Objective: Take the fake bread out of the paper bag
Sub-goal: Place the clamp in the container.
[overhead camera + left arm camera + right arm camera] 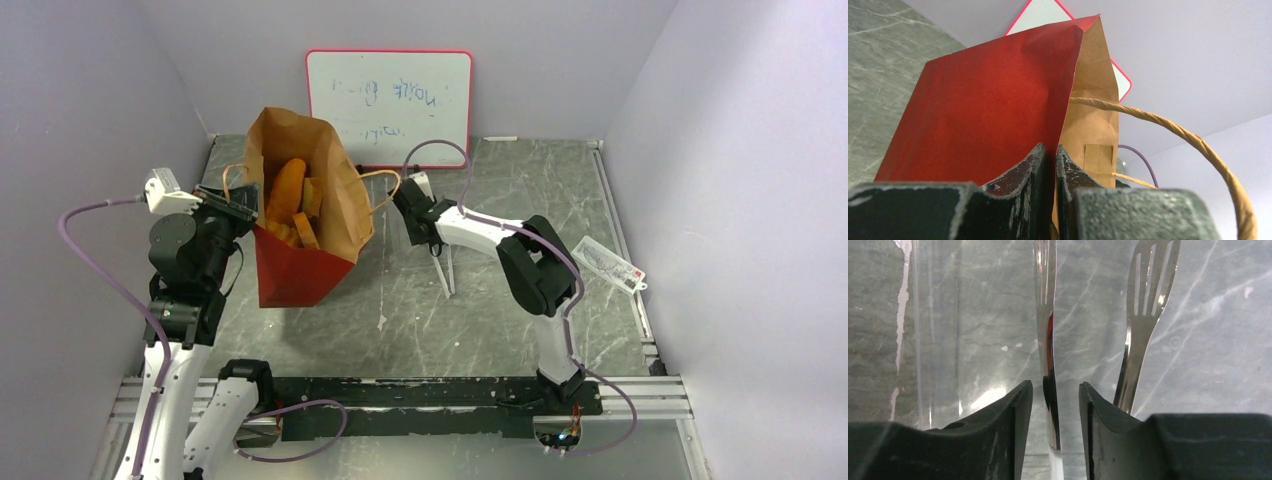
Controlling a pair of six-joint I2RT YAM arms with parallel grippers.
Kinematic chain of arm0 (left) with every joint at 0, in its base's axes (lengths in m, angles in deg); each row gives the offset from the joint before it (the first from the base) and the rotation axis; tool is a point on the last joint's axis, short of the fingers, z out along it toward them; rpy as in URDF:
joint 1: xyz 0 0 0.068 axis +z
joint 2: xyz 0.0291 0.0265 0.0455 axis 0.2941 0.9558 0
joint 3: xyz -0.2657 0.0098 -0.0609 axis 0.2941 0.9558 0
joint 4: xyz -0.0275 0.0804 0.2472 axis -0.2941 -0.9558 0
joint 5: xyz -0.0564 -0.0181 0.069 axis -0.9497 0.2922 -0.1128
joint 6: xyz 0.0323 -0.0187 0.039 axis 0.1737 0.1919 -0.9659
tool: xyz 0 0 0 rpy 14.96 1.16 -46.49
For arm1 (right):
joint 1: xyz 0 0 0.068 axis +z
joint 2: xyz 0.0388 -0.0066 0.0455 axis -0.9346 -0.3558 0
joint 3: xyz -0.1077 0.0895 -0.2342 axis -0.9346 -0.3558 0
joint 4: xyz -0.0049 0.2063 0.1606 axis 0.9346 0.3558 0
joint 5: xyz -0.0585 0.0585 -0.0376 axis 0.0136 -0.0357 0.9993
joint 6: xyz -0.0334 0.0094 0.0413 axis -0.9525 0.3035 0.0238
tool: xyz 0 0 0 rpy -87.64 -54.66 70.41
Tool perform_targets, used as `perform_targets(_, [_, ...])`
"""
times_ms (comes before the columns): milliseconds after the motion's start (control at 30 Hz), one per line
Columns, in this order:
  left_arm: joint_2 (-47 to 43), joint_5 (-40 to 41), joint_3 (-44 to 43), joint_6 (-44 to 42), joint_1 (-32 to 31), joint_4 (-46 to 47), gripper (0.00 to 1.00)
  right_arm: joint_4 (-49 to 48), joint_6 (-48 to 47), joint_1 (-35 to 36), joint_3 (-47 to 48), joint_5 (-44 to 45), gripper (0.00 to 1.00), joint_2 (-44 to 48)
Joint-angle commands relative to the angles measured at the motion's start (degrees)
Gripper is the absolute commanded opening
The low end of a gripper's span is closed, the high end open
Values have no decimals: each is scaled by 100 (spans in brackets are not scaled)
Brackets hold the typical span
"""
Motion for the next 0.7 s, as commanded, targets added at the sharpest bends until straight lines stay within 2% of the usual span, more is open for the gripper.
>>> perform_targets(0, [-20, -34, -238, 38, -8, 535, 7, 34, -157, -48, 202, 110, 42, 88])
perform_targets(167, [-1, 24, -267, 17, -8, 545, 7, 63, -229, -28, 177, 443, 52, 577])
perform_targets(367, [-134, 576, -394, -111, -8, 365, 7, -516, -471, 160, -148, 273, 52, 1332])
perform_targets(400, [-168, 690, -419, -127, -8, 316, 7, -574, -497, 177, -141, 143, 51, 1331])
perform_targets(533, [-330, 1025, -430, -82, -8, 196, 7, -420, -365, 229, 217, -245, 34, 875])
perform_targets(667, [-512, 1255, -338, -11, -8, 163, 7, -774, -222, 355, 287, -760, 20, 512])
